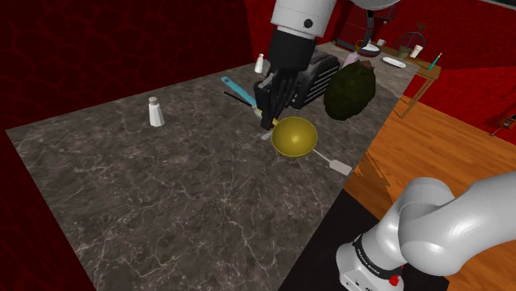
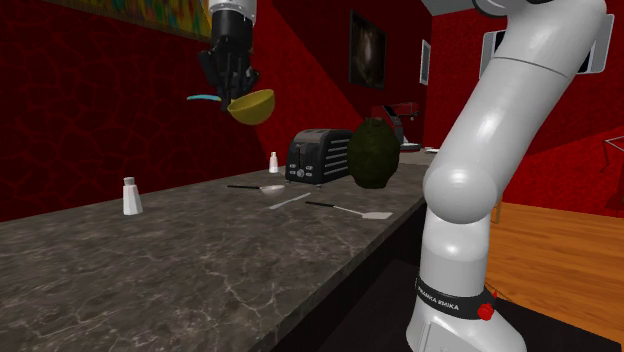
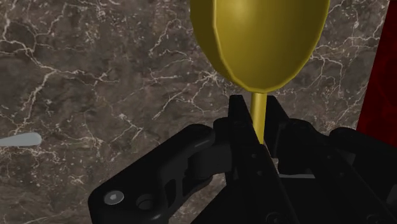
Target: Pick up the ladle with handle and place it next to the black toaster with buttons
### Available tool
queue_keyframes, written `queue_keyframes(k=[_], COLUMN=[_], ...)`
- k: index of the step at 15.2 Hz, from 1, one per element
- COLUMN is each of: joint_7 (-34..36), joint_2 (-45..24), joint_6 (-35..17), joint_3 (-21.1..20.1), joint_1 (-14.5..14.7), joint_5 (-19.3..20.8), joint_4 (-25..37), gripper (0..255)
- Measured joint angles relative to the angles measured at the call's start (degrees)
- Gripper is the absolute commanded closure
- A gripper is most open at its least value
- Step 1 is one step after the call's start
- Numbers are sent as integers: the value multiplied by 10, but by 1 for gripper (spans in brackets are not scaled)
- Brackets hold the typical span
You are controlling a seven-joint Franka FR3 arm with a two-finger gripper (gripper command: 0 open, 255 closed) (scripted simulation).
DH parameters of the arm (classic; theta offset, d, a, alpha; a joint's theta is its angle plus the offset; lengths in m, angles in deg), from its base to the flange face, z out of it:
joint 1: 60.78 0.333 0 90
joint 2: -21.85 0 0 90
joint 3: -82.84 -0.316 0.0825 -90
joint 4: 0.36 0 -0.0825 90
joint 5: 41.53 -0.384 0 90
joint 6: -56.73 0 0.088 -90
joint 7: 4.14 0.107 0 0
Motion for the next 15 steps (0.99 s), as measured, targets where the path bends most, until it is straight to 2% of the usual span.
queue_keyframes(k=[5, 15], joint_7=[-11, -147], joint_2=[-6, -25], joint_6=[29, 62], joint_3=[13, 112], joint_1=[-6, -53], joint_5=[6, 51], joint_4=[32, 56], gripper=[255, 255])
